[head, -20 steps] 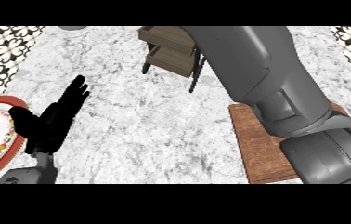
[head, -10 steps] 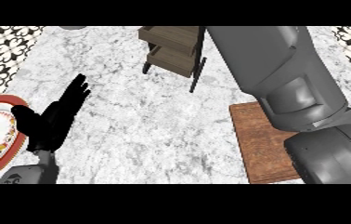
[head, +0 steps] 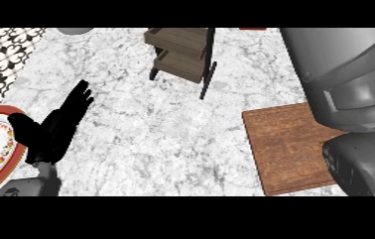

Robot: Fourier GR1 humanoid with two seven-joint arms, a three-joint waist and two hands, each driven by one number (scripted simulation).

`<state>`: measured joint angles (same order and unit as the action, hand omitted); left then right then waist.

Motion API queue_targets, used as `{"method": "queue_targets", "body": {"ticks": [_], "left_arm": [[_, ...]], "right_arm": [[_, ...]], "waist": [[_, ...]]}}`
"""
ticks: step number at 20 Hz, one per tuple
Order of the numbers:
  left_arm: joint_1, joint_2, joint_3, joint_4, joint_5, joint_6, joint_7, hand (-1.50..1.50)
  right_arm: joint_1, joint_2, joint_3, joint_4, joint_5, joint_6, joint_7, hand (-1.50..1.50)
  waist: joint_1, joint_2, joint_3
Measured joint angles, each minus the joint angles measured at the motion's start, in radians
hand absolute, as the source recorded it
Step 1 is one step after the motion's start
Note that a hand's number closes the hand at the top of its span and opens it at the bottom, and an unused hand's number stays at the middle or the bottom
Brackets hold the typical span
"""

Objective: Pick the tomato from the cutting board and place it in the tiered basket

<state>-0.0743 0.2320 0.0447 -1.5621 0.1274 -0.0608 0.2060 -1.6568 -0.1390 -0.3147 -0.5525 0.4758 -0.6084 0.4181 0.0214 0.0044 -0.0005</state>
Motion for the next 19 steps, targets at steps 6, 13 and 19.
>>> {"method": "queue_targets", "body": {"ticks": [6,13,19], "left_arm": [[0.007,-0.005,0.004,-0.020,-0.004,0.014,0.029,0.00],[0.042,-0.001,0.020,-0.046,0.001,0.010,0.028,0.00],[0.029,-0.004,0.029,-0.028,-0.007,0.011,0.018,0.00]], "right_arm": [[0.069,-0.116,-0.032,-0.094,-0.024,0.005,0.012,-1.50],[0.191,-0.286,-0.058,-0.262,-0.071,0.136,0.071,-1.50],[0.324,-0.418,-0.098,-0.424,-0.155,0.293,0.101,-1.50]], "waist": [[-0.023,-0.008,0.001],[-0.035,-0.012,0.001],[-0.039,-0.012,0.001]]}}
